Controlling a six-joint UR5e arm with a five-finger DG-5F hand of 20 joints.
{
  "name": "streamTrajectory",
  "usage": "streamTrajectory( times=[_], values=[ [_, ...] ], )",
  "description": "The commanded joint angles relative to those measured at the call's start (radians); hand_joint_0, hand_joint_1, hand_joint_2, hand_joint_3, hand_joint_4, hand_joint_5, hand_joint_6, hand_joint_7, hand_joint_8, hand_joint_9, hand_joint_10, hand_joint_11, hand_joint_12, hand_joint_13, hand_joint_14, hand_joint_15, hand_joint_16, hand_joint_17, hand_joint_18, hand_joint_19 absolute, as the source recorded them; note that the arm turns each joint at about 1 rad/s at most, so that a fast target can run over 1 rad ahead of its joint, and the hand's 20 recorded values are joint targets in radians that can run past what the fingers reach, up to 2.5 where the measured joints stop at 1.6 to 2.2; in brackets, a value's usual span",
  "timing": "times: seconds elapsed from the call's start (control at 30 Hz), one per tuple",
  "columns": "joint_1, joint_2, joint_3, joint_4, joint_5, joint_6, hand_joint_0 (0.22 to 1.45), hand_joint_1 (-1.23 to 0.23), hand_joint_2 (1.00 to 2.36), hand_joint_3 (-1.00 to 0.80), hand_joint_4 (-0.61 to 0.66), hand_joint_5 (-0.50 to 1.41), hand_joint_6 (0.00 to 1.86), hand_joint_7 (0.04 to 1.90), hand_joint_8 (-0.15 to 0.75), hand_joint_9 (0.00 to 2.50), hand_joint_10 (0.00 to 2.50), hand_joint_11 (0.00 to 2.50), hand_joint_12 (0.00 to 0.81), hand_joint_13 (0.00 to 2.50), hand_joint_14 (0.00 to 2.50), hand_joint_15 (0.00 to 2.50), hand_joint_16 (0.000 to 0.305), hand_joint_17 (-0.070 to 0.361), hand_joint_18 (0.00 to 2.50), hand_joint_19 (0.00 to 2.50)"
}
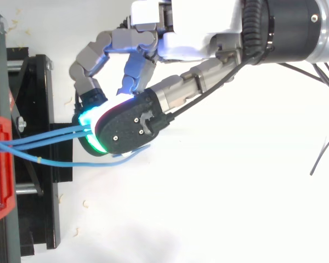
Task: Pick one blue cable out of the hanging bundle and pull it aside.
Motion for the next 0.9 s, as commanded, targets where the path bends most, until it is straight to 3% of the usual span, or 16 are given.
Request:
streamTrajectory(
  times=[0.0, 0.23, 0.43, 0.6, 0.87],
  values=[
    [0.000, 0.000, 0.001, -0.001, 0.000, -0.001, 0.56, -0.75, 1.02, -0.09, 0.16, -0.15, 0.89, 1.21, 0.362, 1.00, 0.02, 0.55, 0.395, 1.00, 0.02, 0.55, 0.056, 0.127, 0.99, 0.53],
    [-0.002, 0.000, 0.001, -0.001, 0.000, -0.008, 0.65, -0.85, 1.02, -0.26, 0.14, -0.16, 0.89, 1.28, 0.325, 0.93, 0.02, 0.55, 0.349, 0.94, 0.02, 0.56, 0.050, 0.112, 0.91, 0.51],
    [-0.002, 0.000, 0.001, -0.001, 0.000, -0.014, 0.73, -0.90, 1.00, -0.50, 0.04, -0.17, 0.89, 1.27, 0.311, 0.90, 0.01, 0.52, 0.343, 0.92, 0.02, 0.53, 0.048, 0.109, 0.89, 0.45],
    [-0.003, 0.000, 0.001, -0.001, 0.000, -0.013, 0.75, -0.92, 1.00, -0.50, -0.04, -0.18, 0.90, 1.21, 0.293, 0.87, 0.02, 0.53, 0.334, 0.91, 0.02, 0.52, 0.047, 0.106, 0.89, 0.43],
    [-0.009, 0.000, -0.001, -0.001, -0.016, -0.013, 0.72, -0.98, 1.00, -0.50, 0.02, -0.17, 0.90, 1.22, 0.296, 0.89, 0.01, 0.53, 0.324, 0.92, 0.02, 0.52, 0.046, 0.104, 0.88, 0.43]
  ],
)
